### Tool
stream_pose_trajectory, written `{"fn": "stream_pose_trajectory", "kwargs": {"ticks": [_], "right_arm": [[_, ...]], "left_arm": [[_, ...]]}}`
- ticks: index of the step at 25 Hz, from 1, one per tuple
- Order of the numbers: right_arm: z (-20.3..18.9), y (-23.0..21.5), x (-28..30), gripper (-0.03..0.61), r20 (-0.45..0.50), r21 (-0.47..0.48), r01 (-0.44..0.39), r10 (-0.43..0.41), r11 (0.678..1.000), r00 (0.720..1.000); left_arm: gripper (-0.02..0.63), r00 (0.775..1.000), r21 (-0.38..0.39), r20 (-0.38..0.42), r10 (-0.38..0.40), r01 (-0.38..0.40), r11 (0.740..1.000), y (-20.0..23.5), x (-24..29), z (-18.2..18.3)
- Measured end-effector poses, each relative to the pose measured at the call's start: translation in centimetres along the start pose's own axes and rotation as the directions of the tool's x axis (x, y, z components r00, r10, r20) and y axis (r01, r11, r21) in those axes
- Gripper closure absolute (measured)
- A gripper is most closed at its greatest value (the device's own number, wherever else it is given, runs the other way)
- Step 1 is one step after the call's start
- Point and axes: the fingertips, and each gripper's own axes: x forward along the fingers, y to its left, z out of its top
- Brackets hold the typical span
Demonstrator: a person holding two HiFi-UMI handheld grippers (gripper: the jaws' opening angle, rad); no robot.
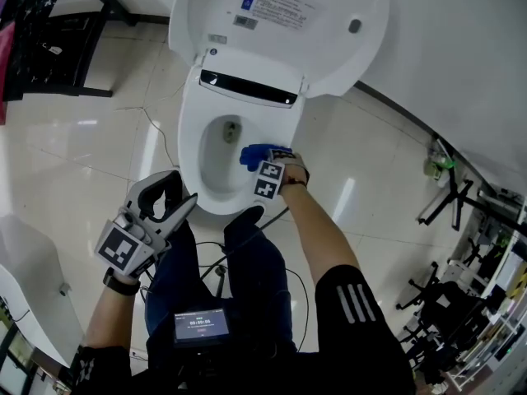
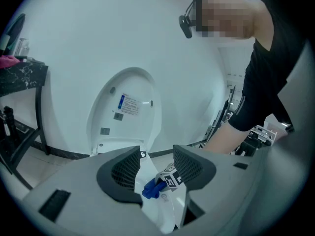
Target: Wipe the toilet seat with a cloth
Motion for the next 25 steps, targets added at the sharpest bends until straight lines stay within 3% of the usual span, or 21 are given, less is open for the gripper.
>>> {"fn": "stream_pose_trajectory", "kwargs": {"ticks": [4,7,11,15,17,19,22,25], "right_arm": [[0.4,2.6,0.4,0.437,0.007,0.035,-0.055,0.055,0.998,0.998],[0.6,2.2,-0.1,0.434,0.034,0.079,-0.047,0.044,0.996,0.998],[1.0,-1.5,-4.8,0.42,0.16,0.299,0.026,-0.077,0.954,0.984],[0.4,-4.4,-12.0,0.424,0.226,0.399,0.098,-0.201,0.912,0.953],[0.6,-6.1,-16.7,0.423,0.28,0.444,0.13,-0.276,0.886,0.919],[1.1,-7.4,-22.1,0.423,0.349,0.501,0.149,-0.356,0.853,0.867],[2.3,-8.1,-31.1,0.428,0.444,0.575,0.144,-0.455,0.806,0.772],[4.2,-7.6,-41.0,0.431,0.526,0.623,0.133,-0.539,0.771,0.658]], "left_arm": [[0.396,1.0,0.007,-0.007,-0.013,0.013,1.0,-0.2,-0.4,0.2],[0.396,1.0,0.019,-0.003,-0.016,0.016,1.0,-0.3,-1.0,0.9],[0.396,1.0,0.038,0.016,-0.018,0.018,0.999,-0.5,-2.5,2.8],[0.397,0.999,0.076,0.028,-0.029,0.027,0.997,-1.1,-4.0,5.7],[0.397,0.998,0.104,0.039,-0.039,0.035,0.994,-1.3,-4.5,7.7],[0.397,0.998,0.137,0.046,-0.05,0.043,0.99,-1.6,-5.1,9.7],[0.397,0.996,0.184,0.053,-0.071,0.06,0.981,-2.2,-6.1,12.9],[0.397,0.993,0.229,0.072,-0.094,0.076,0.97,-3.1,-7.3,16.4]]}}
